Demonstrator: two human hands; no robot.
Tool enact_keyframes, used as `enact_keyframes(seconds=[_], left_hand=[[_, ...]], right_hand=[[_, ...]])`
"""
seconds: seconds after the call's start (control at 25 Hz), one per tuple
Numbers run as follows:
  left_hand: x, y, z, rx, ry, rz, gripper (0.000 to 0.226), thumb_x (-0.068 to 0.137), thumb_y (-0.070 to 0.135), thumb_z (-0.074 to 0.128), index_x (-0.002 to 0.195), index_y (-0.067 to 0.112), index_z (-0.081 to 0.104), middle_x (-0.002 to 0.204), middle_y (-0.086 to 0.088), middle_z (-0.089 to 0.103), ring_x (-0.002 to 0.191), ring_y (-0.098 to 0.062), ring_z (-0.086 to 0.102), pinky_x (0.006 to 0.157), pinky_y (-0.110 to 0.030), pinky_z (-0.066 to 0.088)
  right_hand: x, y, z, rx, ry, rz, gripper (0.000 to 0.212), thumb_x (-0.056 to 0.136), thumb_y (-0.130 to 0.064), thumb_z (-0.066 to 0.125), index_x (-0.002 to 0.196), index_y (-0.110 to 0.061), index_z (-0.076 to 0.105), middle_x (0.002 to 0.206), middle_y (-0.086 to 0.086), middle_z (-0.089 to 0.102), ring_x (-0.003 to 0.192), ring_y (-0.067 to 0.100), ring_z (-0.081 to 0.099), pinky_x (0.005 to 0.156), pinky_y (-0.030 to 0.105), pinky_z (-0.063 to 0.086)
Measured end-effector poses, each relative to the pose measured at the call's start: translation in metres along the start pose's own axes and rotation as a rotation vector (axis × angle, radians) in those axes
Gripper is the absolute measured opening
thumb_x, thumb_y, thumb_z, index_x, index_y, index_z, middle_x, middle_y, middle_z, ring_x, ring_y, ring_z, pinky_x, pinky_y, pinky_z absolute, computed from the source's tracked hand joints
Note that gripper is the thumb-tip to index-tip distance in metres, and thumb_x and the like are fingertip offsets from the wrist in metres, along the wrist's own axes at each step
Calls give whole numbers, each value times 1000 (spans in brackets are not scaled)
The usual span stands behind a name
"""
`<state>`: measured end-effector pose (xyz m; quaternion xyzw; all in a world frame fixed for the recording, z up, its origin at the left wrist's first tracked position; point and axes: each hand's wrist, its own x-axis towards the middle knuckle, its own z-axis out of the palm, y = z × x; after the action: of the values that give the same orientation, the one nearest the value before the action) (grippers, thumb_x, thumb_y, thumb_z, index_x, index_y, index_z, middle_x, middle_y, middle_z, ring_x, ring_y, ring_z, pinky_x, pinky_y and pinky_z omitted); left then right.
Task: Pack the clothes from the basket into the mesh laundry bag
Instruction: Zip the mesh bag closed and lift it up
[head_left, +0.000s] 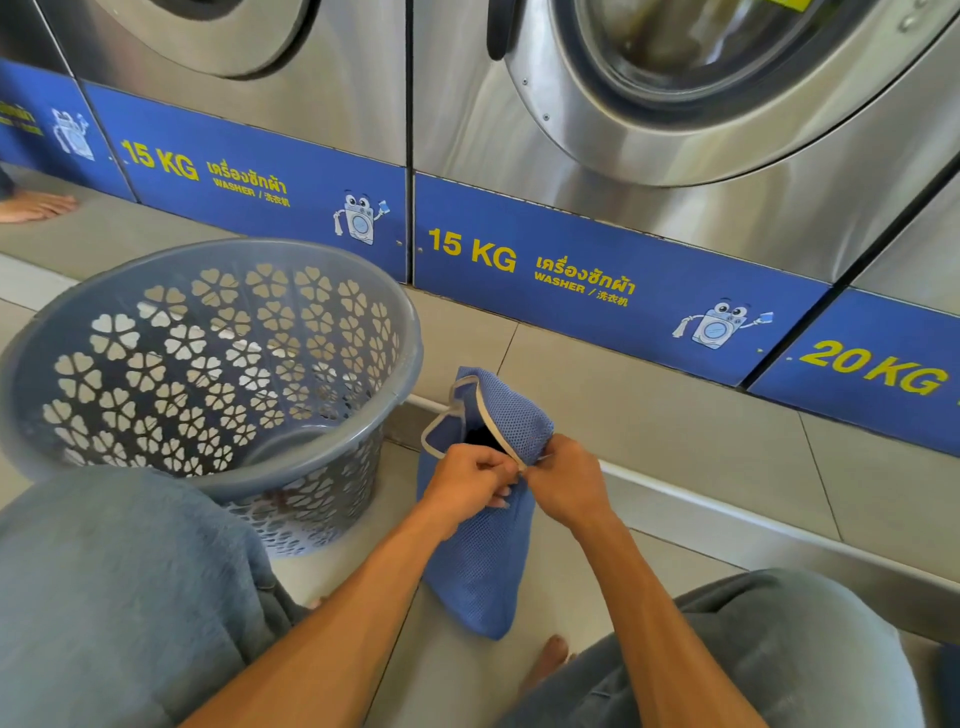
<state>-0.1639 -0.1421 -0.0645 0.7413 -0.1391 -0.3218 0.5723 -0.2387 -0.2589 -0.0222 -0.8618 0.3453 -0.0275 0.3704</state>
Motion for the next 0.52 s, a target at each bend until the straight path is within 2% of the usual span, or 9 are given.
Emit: enact_keyframes(seconds=[0.12,0.28,0.4,0.44,0.52], left_hand=[[6,0,-6,49,-5,-19,11,91,15,68,87,14,78,85,-6,76,72,-14,67,79,-40,64],[19,8,-28,398,99,42,13,88,17,68,82,15,79,76,1,73,68,-18,66,75,-30,59],[30,5,-51,521,172,21,21,85,10,61,71,21,69,68,0,59,64,-20,50,65,-28,45],[31,2,-55,530,199,16,22,85,8,59,70,23,65,69,0,56,66,-18,49,65,-27,42],[29,-2,-52,518,226,22,23,87,9,61,73,24,70,72,2,62,69,-14,55,65,-26,43]], right_hand=[[7,-2,6,-33,56,-32,9,78,-15,58,82,-7,59,74,11,67,74,33,62,64,38,50],[12,2,8,-111,51,-50,2,80,-14,53,79,-12,54,85,15,68,81,38,62,63,36,47],[16,21,-10,-186,92,109,13,82,-15,51,91,-12,60,97,15,69,92,39,63,67,34,43],[16,30,-16,-217,107,185,19,82,-15,51,97,-12,61,101,15,69,95,38,63,69,35,44],[11,44,-24,-253,141,302,27,83,-14,52,108,-10,60,109,17,67,101,39,62,73,38,45]])
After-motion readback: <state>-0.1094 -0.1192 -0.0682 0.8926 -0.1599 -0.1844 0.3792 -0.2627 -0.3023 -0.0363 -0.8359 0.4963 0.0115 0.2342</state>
